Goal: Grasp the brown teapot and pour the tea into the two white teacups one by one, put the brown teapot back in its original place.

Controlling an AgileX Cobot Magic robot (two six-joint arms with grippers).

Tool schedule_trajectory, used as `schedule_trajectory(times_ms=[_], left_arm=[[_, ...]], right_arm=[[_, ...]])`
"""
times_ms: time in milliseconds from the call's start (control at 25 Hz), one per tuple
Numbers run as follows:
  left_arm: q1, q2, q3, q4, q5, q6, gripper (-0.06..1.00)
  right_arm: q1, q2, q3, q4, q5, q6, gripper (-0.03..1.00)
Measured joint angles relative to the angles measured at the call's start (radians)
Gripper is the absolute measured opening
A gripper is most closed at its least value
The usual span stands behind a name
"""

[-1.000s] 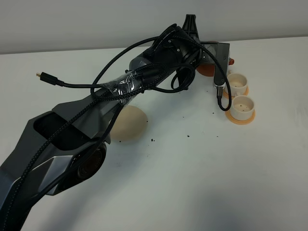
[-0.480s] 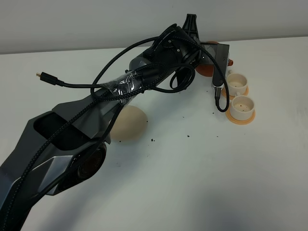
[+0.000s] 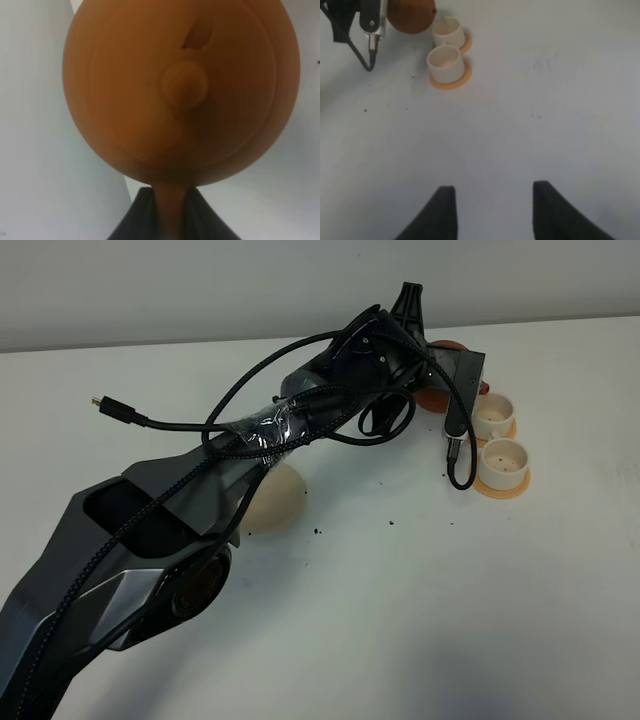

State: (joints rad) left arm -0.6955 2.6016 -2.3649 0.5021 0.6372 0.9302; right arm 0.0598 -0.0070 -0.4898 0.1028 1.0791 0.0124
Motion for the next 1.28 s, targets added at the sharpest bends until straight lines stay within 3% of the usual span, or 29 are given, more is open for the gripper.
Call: schedule_trajectory(times_ms=[680, 1280], left_arm=[[-0.003, 0.004, 0.0, 0.139, -0.023, 0.003, 0.12], [-0.01, 0.005, 0.0, 0.17, -0.067, 0.003, 0.12]], right_arm=[[0.0, 0.0, 0.0, 0.0, 0.0, 0.0, 0.37], [0.0, 0.0, 0.0, 0.0, 0.0, 0.0, 0.37]])
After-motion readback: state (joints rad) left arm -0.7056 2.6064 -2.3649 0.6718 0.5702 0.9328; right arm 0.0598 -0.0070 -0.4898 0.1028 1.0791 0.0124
